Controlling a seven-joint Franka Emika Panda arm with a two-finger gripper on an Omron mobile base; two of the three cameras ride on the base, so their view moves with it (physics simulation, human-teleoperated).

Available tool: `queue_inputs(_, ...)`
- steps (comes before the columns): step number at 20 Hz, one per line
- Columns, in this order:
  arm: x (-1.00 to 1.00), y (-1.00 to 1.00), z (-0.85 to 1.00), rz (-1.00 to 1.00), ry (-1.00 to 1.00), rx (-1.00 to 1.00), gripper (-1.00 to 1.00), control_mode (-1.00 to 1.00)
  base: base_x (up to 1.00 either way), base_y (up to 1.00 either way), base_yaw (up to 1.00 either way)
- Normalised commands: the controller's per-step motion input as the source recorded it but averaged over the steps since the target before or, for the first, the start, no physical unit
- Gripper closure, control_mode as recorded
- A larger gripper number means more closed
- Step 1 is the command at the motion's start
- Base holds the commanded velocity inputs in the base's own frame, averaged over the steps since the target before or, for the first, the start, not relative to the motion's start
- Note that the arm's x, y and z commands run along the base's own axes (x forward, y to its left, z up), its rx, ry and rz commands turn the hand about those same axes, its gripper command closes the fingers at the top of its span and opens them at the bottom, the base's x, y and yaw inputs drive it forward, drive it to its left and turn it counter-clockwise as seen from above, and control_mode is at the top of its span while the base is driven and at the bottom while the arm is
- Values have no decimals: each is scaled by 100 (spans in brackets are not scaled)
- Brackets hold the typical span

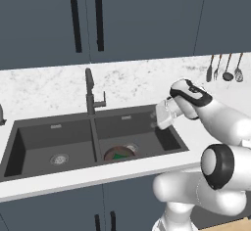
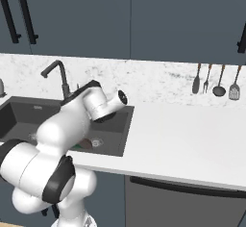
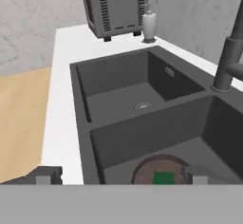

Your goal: Pick the pan and sponge and place them into the sink. Then turn on the water.

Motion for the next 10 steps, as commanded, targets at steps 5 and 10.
queue_inputs(5, 19, 13, 2, -9, -25, 33, -100, -100, 0, 0, 0)
queue_inputs(10, 57, 48, 26, -13, -23, 21, -100, -100, 0, 0, 0)
